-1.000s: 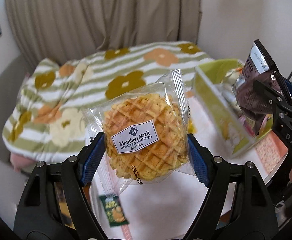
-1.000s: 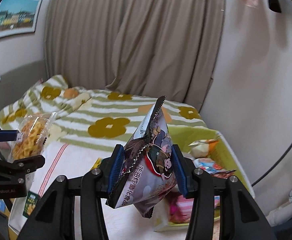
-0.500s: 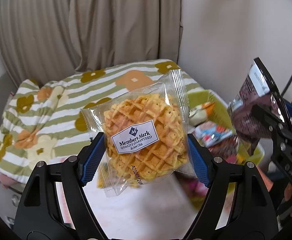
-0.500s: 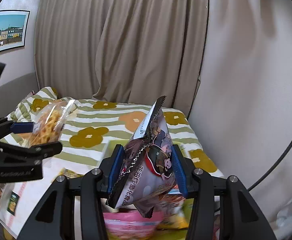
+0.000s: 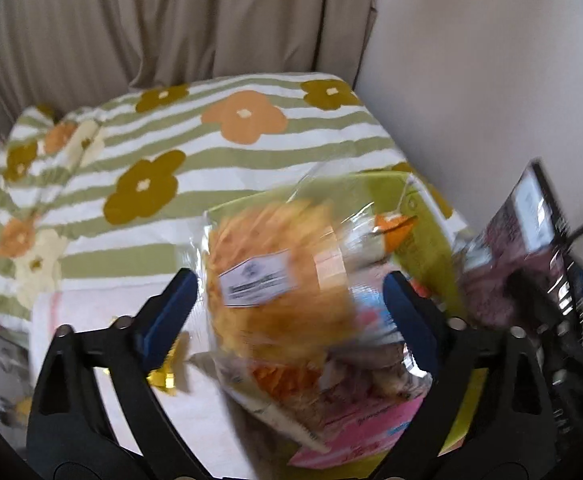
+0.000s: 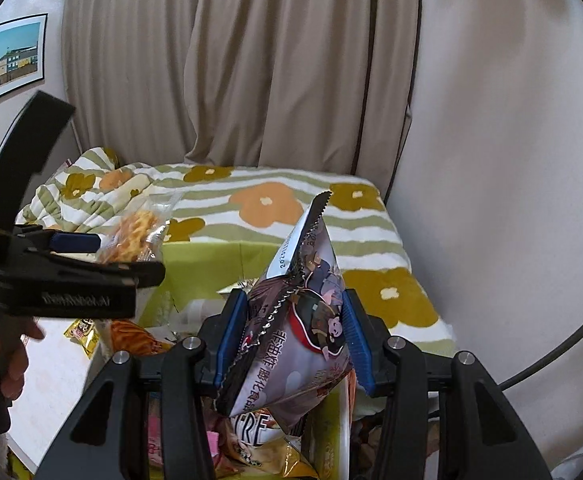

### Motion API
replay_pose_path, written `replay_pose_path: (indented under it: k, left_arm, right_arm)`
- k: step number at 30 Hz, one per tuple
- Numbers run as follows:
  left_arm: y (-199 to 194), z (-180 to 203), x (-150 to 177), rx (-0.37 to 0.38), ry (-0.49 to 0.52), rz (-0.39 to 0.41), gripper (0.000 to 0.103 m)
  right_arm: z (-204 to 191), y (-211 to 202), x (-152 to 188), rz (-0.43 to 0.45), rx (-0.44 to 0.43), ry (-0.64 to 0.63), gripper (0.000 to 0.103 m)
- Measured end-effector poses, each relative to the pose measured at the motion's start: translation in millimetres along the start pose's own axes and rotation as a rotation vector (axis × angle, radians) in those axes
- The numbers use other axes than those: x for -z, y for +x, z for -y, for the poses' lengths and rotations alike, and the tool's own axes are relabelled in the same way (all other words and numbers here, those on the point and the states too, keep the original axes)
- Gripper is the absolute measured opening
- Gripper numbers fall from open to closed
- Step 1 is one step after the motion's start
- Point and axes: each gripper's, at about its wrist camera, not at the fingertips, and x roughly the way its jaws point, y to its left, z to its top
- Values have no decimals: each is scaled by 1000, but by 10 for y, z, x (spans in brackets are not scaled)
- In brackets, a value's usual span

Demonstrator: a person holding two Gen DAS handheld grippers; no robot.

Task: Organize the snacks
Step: 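Carry both items over the box and open both tools to drop them, then move both tools back toward the green packet and yellow bag on the table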

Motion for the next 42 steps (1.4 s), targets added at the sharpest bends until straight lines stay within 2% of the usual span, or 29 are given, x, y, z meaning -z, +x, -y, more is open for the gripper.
replay_pose_path:
  k: [3,6,10,16,23,24,25,26,27,30,36,42]
  left_arm:
    - [91,-1,-24,-14,5,-37,103]
    - [131,-14,30,-76,57,-74,103]
    - [76,-59,173,-120,112,-67,103]
    - [84,-199,302,-96,94,-93,103]
    - [83,-281,371,-102,91,-98,103]
    - [72,-293,378,-102,89,-98,103]
    - [61,-305,382,-103,88,-97,103]
    - [53,-309,386,-103,88,-96,103]
    - [37,-319,396,-105,88,-93,103]
    - [-8,-329,415,-110,90,-87,103]
    - [-136,-358,463,-125,85,-72,103]
    - [-326,-368,551,-142,69,-49,103]
  right_arm:
    - [47,99,9,-18,0,18,44]
    - [65,160,6,-33,-1,34,44]
    - [70,197,17,-49,-6,24,44]
    - [51,332,4,-93,15,15,44]
    - [-2,414,-28,-107,19,3,45]
    - [-14,421,-26,-103,2,11,47]
    - [-16,417,-24,-99,-30,25,60]
    - [-10,417,-25,-97,-58,45,87]
    - [-5,411,-25,-91,-81,62,103]
    - [-42,367,-2,-67,-127,76,103]
    - [-103,325,34,-71,-129,62,103]
    - [-116,160,25,-40,-139,49,103]
